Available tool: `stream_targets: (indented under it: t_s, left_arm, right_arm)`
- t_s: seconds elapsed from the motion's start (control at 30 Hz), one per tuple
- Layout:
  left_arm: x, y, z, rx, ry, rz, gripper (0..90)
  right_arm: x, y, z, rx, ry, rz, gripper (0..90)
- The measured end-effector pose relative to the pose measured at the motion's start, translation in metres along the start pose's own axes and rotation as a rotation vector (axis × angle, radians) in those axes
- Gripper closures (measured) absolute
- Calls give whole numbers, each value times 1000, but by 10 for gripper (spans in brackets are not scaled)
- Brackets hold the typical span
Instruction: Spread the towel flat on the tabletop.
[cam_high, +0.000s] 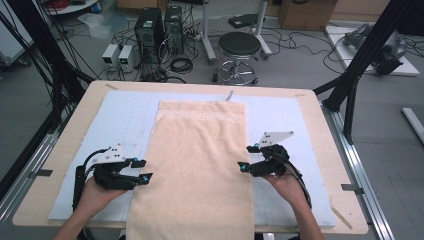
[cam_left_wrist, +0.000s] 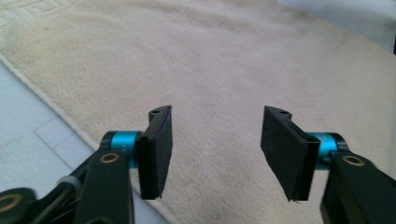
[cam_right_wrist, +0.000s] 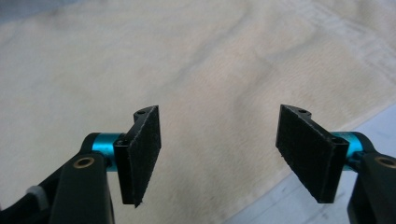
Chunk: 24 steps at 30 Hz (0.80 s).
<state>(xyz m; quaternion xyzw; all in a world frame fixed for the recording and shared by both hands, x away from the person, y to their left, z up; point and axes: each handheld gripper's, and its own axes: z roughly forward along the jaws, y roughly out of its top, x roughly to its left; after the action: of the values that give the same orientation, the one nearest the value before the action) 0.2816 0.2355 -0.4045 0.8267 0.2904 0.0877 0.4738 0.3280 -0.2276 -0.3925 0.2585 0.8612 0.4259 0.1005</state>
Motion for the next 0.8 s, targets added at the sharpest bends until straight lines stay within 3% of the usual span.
stream_targets:
  t_s: [0.2,0.53,0.8]
  left_arm:
    - [4,8,3,-2,23,9,331]
    - [15,22,6,-3,55,0,315]
    - [19,25,12,10,52,2,317]
  right_arm:
    - [-5,12,1,-39,-13,9,261]
    - [-5,15,6,-22,-11,6,230]
    - [-9,20,12,-8,0,0,230]
